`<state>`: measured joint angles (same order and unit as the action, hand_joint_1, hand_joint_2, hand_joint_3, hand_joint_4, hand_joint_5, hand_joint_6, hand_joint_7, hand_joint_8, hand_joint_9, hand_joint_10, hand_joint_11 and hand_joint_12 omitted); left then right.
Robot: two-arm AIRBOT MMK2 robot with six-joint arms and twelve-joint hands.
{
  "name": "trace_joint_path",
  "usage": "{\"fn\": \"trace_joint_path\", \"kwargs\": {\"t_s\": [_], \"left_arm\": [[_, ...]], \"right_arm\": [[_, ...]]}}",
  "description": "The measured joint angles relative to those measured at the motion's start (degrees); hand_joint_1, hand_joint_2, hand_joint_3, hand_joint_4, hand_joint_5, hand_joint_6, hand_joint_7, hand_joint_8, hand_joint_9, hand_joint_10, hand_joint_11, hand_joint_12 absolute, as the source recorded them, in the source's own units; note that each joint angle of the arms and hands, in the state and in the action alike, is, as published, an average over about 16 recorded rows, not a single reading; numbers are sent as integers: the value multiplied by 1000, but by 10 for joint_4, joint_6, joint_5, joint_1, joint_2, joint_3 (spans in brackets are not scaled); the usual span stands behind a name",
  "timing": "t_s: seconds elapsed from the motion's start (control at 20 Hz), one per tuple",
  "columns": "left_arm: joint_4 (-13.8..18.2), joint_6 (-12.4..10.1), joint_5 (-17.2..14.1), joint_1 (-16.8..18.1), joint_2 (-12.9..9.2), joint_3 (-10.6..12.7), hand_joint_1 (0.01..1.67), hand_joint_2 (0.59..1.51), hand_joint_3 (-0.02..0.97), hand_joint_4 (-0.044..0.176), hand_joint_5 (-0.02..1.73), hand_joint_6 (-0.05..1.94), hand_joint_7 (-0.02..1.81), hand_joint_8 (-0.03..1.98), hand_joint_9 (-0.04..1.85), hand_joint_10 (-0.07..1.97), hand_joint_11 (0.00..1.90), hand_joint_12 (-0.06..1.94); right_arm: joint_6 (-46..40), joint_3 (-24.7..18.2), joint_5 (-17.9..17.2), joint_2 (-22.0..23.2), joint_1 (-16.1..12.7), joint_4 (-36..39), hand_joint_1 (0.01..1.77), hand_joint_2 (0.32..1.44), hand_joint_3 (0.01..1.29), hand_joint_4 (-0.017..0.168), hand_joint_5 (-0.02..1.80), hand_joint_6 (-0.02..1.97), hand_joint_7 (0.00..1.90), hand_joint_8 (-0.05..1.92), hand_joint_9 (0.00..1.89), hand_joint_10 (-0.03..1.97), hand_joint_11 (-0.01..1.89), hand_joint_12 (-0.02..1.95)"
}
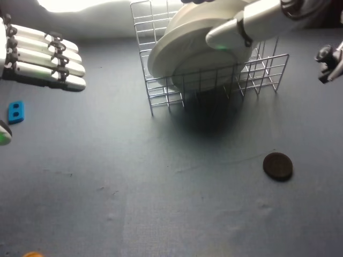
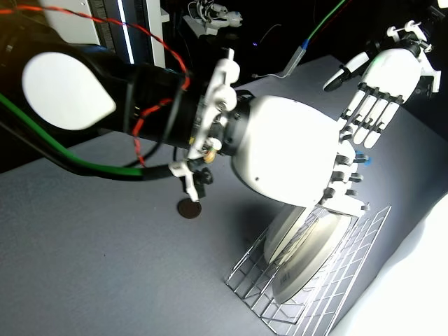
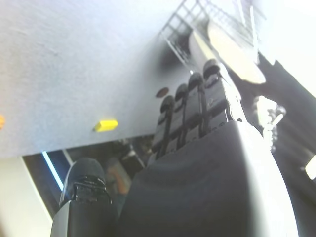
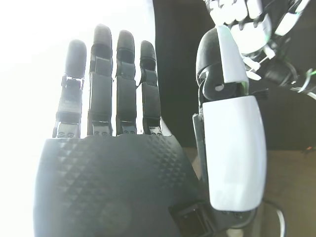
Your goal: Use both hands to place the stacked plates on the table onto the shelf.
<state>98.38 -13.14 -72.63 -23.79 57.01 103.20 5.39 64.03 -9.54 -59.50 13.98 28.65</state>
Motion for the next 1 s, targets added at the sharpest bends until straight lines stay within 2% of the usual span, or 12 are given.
{"fn": "trace_joint_path", "kwargs": {"t_s": [0.2,0.35,0.45,0.65,0.75,0.9,1.0], "left_arm": [[5,4,-4,4,-8,-20,15,1168,3,5,70,4,75,-2,59,21,18,75],[10,6,-6,7,-14,-37,15,1186,4,5,159,39,187,59,150,95,34,349],[14,8,-7,9,-18,-48,16,1198,4,4,213,179,247,239,204,287,76,588],[20,10,-9,13,-23,-64,46,1236,4,3,376,633,446,713,411,757,283,1066],[22,11,-10,15,-24,-69,71,1253,3,5,518,840,608,925,573,968,442,1288],[24,11,-10,16,-24,-73,85,1269,3,5,618,1041,729,1147,692,1196,544,1586],[26,11,-11,16,-24,-75,98,1279,3,6,682,1239,805,1364,771,1417,644,1786]], "right_arm": [[14,-42,-5,43,7,0,945,1052,11,-3,642,46,704,18,666,44,77,1403],[26,-69,-10,70,14,1,937,1047,11,-3,691,69,750,93,683,226,147,1437],[32,-83,-15,85,19,1,909,1046,11,-3,702,194,760,273,693,455,222,1501],[45,-100,-24,102,30,2,806,1056,11,-3,769,642,834,741,790,927,487,1636],[53,-104,-28,107,35,2,734,1071,11,-3,816,843,883,949,854,1142,638,1698],[60,-107,-32,109,38,3,669,1084,10,-3,838,1035,903,1169,881,1401,761,1769],[65,-109,-35,109,40,3,614,1093,10,-3,852,1224,913,1383,903,1634,868,1819]]}}
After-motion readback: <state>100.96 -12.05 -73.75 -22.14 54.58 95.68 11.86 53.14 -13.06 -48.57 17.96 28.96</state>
